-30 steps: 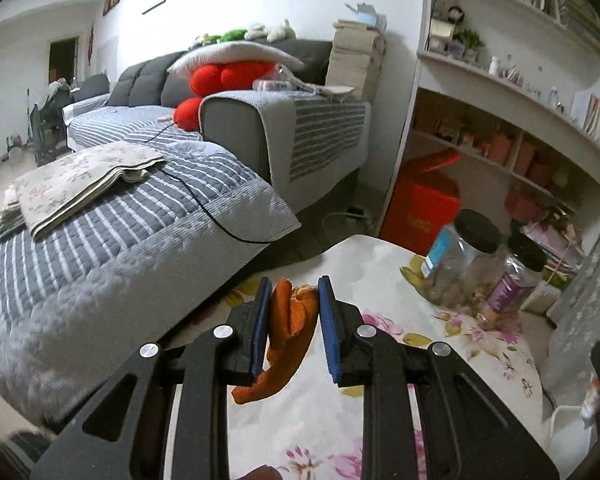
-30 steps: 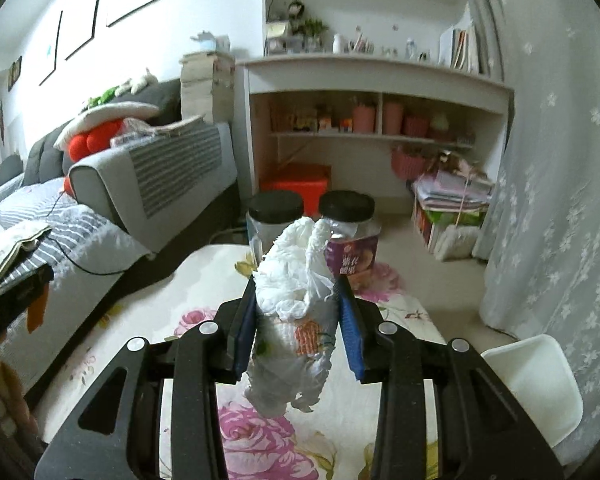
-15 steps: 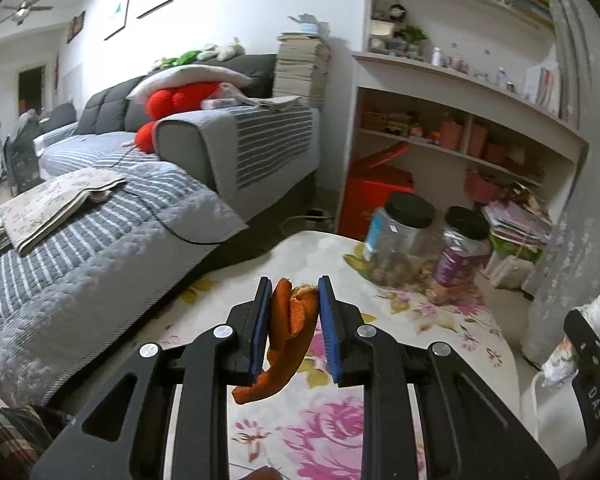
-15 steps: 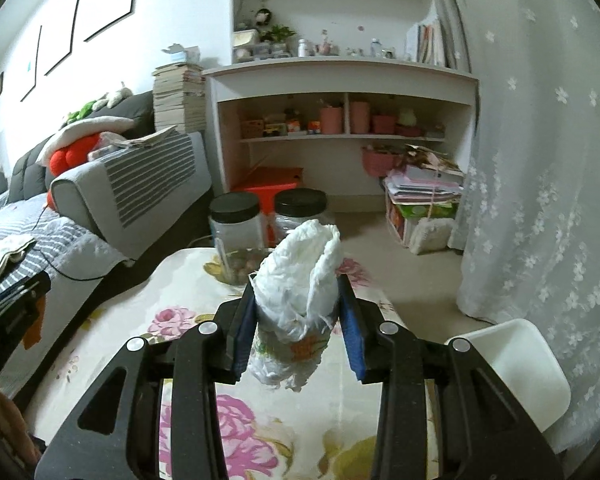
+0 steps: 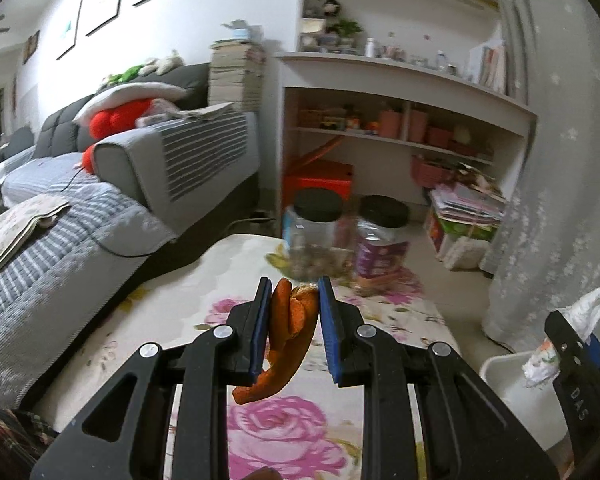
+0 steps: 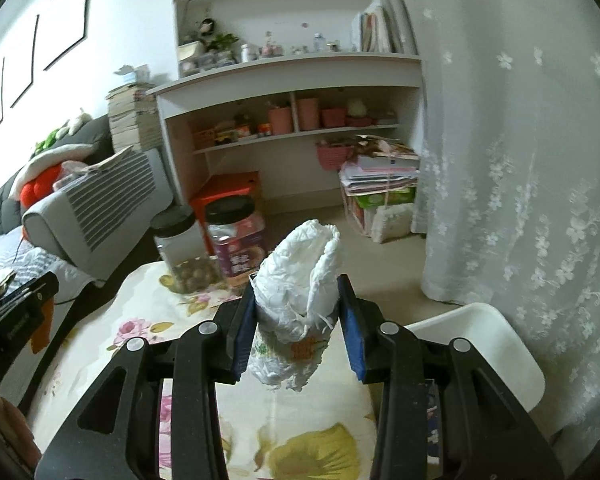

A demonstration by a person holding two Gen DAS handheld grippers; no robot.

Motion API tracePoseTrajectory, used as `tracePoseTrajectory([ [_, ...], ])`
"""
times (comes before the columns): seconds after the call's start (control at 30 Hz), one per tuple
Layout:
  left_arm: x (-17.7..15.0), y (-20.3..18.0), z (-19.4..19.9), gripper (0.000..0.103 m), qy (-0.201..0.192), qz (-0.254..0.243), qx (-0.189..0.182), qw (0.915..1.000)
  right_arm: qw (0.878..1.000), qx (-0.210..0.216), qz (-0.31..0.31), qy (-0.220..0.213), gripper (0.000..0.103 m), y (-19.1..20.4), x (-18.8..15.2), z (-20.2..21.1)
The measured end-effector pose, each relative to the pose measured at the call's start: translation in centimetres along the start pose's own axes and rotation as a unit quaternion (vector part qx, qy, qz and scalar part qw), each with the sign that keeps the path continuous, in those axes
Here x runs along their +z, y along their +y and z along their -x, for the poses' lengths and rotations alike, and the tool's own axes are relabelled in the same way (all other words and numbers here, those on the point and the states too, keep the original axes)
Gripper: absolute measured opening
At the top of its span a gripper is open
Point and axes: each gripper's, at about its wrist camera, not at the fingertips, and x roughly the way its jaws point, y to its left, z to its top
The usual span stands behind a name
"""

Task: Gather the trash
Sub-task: 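Carry orange peel and tissue over the white bin and release both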

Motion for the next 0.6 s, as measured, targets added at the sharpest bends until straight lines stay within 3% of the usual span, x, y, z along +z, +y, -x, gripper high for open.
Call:
tracePoseTrajectory([
  [0.33, 0.1, -6.9, 0.6, 0.024, -0.001, -0.038, -0.041, 0.9984, 0.998, -0.044, -0.038, -0.023, 0.038, -5.6, 0.8, 0.7],
  [0.6, -0.2, -12.7, 1.4, 0.024, -0.003, -0.073, -0.075, 0.9945, 0.991, -0.080, -0.106, 0.000, 0.038, -11.6, 1.2, 0.1],
])
